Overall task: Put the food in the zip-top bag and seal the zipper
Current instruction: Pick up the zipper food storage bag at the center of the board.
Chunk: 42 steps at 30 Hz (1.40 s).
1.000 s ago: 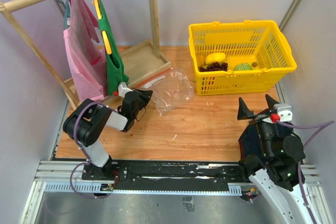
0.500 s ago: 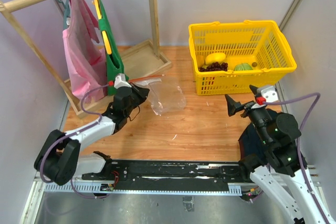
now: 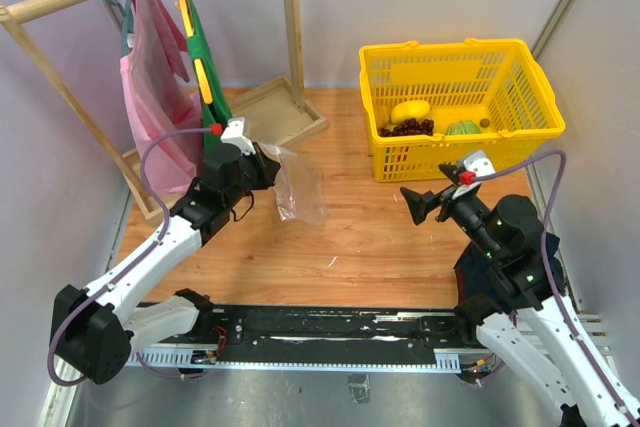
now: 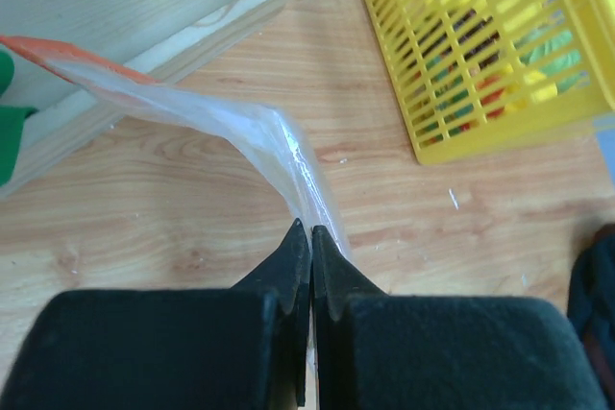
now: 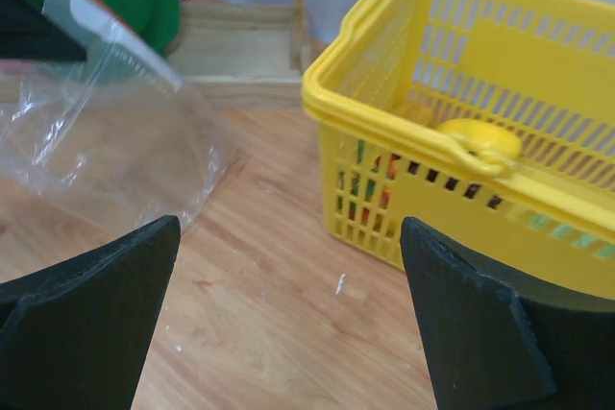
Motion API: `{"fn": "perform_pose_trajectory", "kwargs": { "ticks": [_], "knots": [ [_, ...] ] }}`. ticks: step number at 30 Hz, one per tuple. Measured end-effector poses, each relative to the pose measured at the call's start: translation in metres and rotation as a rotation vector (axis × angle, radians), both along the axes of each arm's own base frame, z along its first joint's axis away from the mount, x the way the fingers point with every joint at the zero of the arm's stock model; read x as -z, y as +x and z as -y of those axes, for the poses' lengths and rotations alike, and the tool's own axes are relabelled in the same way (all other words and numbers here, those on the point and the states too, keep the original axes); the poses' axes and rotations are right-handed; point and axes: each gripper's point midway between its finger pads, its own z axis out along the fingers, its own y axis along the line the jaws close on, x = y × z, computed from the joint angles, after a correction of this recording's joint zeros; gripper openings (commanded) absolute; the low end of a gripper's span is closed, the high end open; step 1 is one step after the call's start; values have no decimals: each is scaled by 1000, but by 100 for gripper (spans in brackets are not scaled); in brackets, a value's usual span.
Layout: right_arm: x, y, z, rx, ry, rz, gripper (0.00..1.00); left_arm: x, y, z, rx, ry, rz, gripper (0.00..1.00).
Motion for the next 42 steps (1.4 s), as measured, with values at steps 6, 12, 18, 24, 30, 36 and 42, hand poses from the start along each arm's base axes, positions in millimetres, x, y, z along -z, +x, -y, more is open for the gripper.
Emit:
{"fn": "perform_pose_trajectory", "kwargs": {
  "ticks": [6, 12, 18, 24, 30, 36, 42],
  "knots": [
    [34, 6, -32, -144, -32, -130, 98, -22, -7, 10, 150, 108, 55, 0],
    [45, 9, -61, -281, -37, -213, 98, -36, -17, 22, 329, 231, 130, 0],
    [36, 15, -81, -373, -18, -211, 98, -40, -25, 25, 467, 367, 217, 0],
    [37, 23, -104, -482, -32, -237, 99, -35, -51, 23, 574, 431, 331, 0],
    [42, 25, -125, -601, -68, -221, 99, -19, -73, 28, 686, 444, 393, 0],
    [35, 32, -157, -760, -124, -157, 99, -15, -94, 38, 812, 465, 486, 0],
    [29, 37, -172, -867, -181, -86, 98, -14, -115, 44, 909, 493, 585, 0]
  ]
}}
